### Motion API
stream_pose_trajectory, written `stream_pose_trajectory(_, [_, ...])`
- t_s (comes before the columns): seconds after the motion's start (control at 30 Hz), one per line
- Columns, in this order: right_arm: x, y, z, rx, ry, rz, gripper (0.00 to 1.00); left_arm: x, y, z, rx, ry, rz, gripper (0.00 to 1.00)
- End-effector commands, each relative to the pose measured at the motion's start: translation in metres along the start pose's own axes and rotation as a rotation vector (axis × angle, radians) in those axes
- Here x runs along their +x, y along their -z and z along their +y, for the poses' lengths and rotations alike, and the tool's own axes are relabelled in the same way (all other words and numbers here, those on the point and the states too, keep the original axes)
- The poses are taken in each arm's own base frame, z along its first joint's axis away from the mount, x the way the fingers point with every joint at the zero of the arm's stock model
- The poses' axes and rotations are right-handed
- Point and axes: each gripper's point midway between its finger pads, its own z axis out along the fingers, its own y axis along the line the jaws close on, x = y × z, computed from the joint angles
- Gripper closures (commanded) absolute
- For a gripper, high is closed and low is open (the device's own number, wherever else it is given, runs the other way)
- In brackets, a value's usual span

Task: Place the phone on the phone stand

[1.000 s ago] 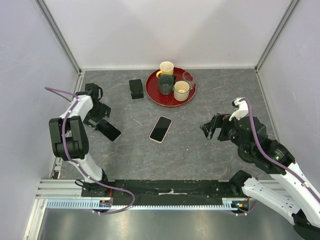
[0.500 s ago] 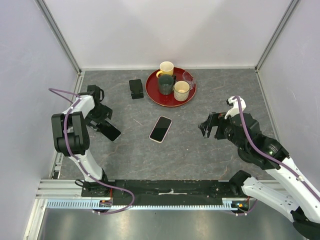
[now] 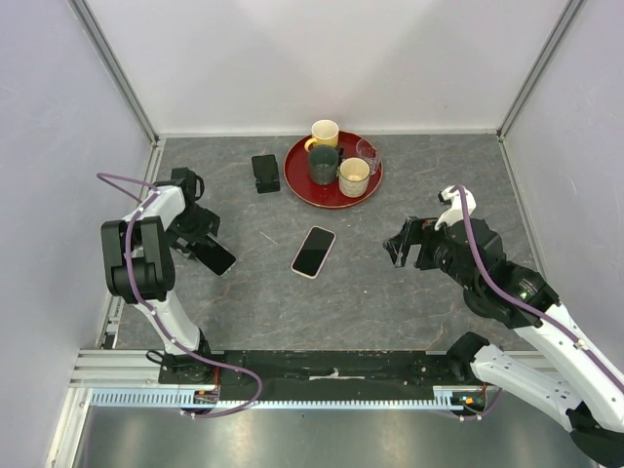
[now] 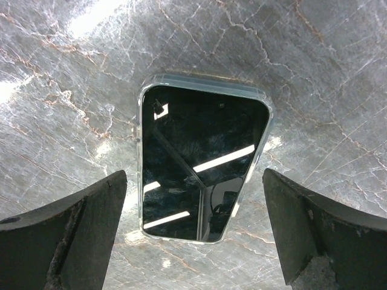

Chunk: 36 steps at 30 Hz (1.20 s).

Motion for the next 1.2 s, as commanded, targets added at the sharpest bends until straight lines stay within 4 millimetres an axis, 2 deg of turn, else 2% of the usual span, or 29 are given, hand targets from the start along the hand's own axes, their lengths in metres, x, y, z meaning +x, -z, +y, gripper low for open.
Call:
stream_pose_trajectory(0.0, [-0.006, -0.002, 0.005, -0.023, -0.024, -0.031, 0.02, 0.008, -0.005, 0.004, -0.014, 0.038, 0.038, 0.0])
stream_pose_trajectory(0.67, [-0.006, 0.001, 0.009, -0.043, -0.038, -0.035, 0.02, 0.022, -0.026, 0.007, -0.055, 0.045, 0.094, 0.0])
stream_pose_trajectory(0.77, [-0.007, 0.003, 0.009, -0.044, -0.044, -0.04, 0.02, 0.024, -0.029, 0.009, -0.066, 0.049, 0.097, 0.05])
stream_pose_trajectory(0.93, [-0.01, 0.006, 0.009, -0.051, -0.052, -0.051, 0.02, 0.029, -0.032, 0.012, -0.074, 0.06, 0.113, 0.25])
stream_pose_trajectory(1.03, [-0.01, 0.008, 0.009, -0.053, -0.055, -0.054, 0.02, 0.029, -0.03, 0.009, -0.036, 0.066, 0.102, 0.58])
stream_pose_trajectory(1.07, [-0.01, 0.008, 0.009, -0.053, -0.055, -0.054, 0.02, 0.027, -0.028, 0.007, -0.02, 0.071, 0.094, 0.77])
stream_pose_trajectory(1.1, [-0.01, 0.008, 0.009, -0.051, -0.059, -0.057, 0.02, 0.028, -0.028, 0.008, -0.016, 0.072, 0.091, 0.88])
stream_pose_trajectory(1.17, [-0.01, 0.009, 0.008, -0.049, -0.059, -0.056, 0.02, 0.024, -0.021, 0.003, 0.021, 0.063, 0.074, 0.98])
